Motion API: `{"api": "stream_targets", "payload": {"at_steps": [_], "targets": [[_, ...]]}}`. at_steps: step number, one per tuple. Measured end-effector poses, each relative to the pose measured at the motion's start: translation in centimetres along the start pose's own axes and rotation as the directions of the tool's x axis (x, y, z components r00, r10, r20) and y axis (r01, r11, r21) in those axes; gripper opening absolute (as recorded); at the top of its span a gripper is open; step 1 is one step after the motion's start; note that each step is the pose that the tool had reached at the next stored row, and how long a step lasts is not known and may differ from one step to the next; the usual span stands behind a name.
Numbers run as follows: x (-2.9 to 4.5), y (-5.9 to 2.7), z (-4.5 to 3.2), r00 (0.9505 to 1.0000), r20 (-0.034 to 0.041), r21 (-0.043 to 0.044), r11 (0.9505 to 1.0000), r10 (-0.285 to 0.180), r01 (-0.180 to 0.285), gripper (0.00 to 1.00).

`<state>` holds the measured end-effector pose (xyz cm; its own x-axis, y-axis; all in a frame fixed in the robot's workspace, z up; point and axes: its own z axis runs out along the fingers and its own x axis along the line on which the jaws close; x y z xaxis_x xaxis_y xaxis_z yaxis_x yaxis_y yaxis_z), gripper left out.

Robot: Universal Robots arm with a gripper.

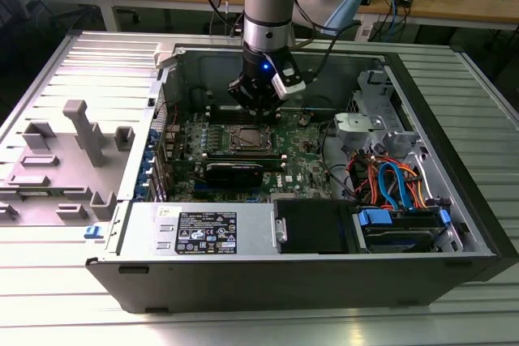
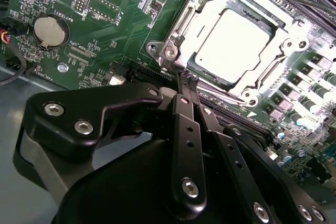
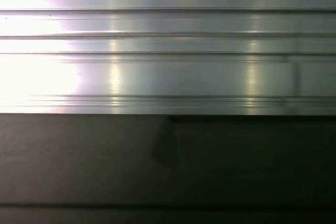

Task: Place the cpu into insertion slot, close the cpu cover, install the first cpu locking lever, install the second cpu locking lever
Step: 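Install the first cpu locking lever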

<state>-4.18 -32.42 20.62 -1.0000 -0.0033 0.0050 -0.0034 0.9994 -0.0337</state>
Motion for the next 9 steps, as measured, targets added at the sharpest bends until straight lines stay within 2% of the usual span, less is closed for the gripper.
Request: {"api": "stream_targets", "payload": {"at_steps": [9], "targets": [[-0.08,0.03,-0.03,1.0,0.0006,-0.0012,1.0,0.008,-0.008,0.11]]}}
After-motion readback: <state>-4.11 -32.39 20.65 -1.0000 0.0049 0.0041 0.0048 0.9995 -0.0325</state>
